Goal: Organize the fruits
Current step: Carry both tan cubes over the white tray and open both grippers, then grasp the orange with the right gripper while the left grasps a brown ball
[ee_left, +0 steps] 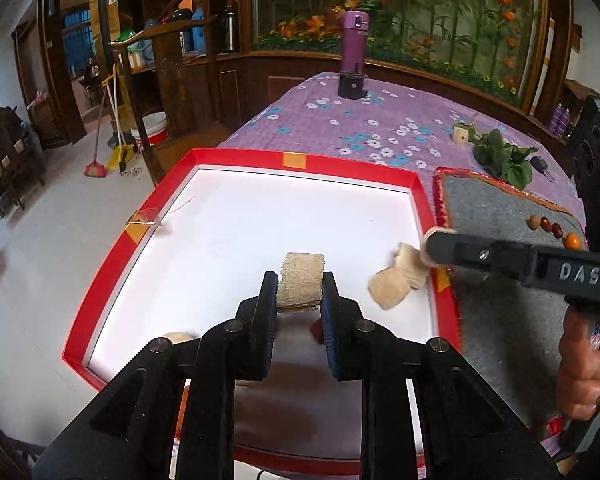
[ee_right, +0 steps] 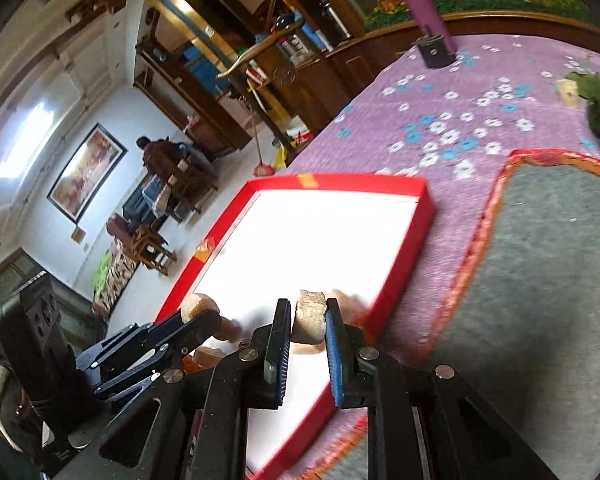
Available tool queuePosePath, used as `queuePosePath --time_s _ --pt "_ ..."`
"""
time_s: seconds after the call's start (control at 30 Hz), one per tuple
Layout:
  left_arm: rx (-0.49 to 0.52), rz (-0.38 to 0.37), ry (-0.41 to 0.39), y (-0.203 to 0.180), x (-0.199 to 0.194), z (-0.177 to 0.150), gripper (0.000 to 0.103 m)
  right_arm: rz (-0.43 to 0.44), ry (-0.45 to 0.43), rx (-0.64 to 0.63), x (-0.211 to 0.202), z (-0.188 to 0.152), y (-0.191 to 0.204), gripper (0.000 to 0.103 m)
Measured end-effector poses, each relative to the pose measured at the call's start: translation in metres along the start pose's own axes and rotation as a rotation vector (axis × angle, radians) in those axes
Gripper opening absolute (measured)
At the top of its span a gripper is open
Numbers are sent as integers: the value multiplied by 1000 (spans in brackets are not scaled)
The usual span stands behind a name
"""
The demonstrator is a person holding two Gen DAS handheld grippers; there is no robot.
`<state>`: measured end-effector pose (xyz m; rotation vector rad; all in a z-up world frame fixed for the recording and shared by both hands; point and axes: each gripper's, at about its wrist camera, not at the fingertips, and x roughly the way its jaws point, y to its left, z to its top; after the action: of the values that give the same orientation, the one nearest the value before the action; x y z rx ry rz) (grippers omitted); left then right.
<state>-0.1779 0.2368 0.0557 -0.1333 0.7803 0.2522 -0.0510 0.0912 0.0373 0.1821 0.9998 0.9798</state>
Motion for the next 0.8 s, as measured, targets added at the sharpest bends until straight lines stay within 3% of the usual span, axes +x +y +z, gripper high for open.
queuePosePath --time_s 0.17,0.43,0.6,0.67,0.8 --pt "-13 4 14 11 4 0 20 -56 28 -36 24 1 12 16" --pt "-34 55 58 21 14 3 20 -74 45 -71 44 16 22 16" --pt "-12 102 44 17 9 4 34 -24 -7 -8 32 27 7 33" --pt "-8 119 29 15 5 5 41 -6 -38 21 20 26 -1 34" --pt "11 118 8 3 -2 10 42 -12 -84 90 -6 26 -28 35"
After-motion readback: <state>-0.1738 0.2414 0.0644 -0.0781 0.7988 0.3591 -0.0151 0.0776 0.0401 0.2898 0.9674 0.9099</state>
